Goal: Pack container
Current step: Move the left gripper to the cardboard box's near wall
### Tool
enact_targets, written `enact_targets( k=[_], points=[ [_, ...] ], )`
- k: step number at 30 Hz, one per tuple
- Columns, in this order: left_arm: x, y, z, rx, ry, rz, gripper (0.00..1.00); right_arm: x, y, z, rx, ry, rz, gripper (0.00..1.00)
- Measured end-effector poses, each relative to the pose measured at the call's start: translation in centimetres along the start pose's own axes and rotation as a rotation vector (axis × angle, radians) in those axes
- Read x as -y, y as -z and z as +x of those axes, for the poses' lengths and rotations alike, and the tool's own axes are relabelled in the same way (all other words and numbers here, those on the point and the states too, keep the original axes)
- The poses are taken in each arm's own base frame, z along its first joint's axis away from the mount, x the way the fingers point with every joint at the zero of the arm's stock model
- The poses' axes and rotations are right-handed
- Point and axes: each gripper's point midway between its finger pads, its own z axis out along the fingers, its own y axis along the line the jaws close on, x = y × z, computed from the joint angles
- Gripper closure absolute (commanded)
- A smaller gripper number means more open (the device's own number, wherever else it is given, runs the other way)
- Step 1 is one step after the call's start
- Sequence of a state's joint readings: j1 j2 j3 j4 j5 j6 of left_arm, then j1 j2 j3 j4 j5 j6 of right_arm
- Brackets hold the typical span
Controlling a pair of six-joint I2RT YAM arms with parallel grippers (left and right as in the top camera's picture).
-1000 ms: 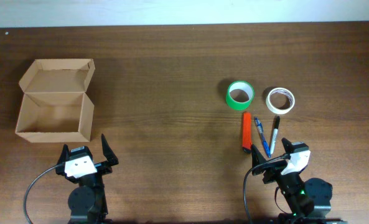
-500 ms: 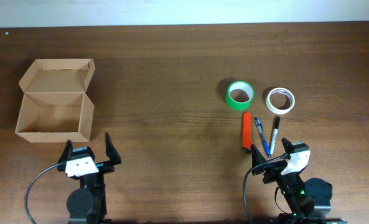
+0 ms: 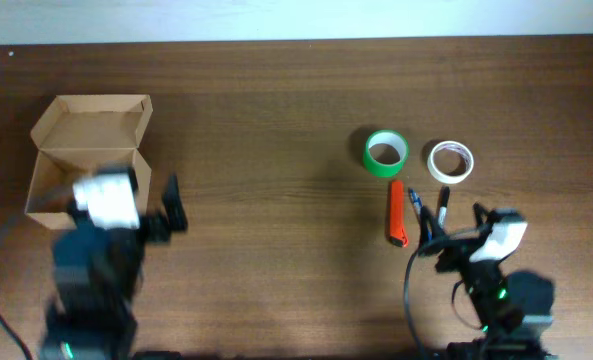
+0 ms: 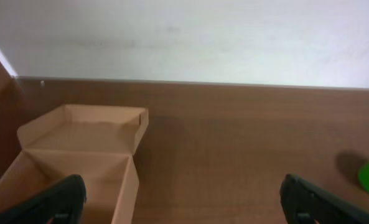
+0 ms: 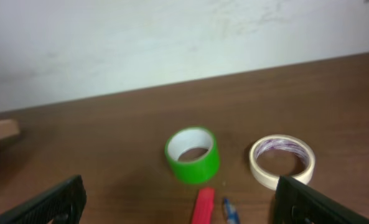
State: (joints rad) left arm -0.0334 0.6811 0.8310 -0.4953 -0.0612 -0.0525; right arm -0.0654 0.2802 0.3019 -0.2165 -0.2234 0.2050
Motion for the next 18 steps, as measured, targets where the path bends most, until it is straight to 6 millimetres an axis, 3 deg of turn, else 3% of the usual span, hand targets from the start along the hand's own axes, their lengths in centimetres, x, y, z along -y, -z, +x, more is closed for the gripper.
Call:
enact_targets(
  k=[3, 7, 10, 14, 18],
  points=[
    [-0.4, -2.6, -3.1, -0.113, 0.003, -0.024, 0.00, -0.1, -1.0, -3.4, -0.074, 0.025, 0.037, 0.01],
    [-1.9, -7.7, -7.3, -0.234, 0.026, -0.064, 0.00, 0.6, -2.6, -7.7, -0.285, 0.083, 0.128, 0.01],
    [-3.2, -10.8, -8.3, -0.327, 0.053, -0.076, 0.00, 1.6, -3.5, -10.7, -0.422, 0.133, 0.194, 0.01],
    [-4.8, -14.0, -8.0, -0.407, 0.080, -0.089, 0.00, 2.8, -4.7, -14.6, -0.526, 0.159, 0.241, 0.01],
    [-5.2, -14.8, -4.9, -0.530, 0.068, -0.090, 0.00, 3.3, -6.1, -14.6, -0.615, 0.158, 0.233, 0.01]
  ],
)
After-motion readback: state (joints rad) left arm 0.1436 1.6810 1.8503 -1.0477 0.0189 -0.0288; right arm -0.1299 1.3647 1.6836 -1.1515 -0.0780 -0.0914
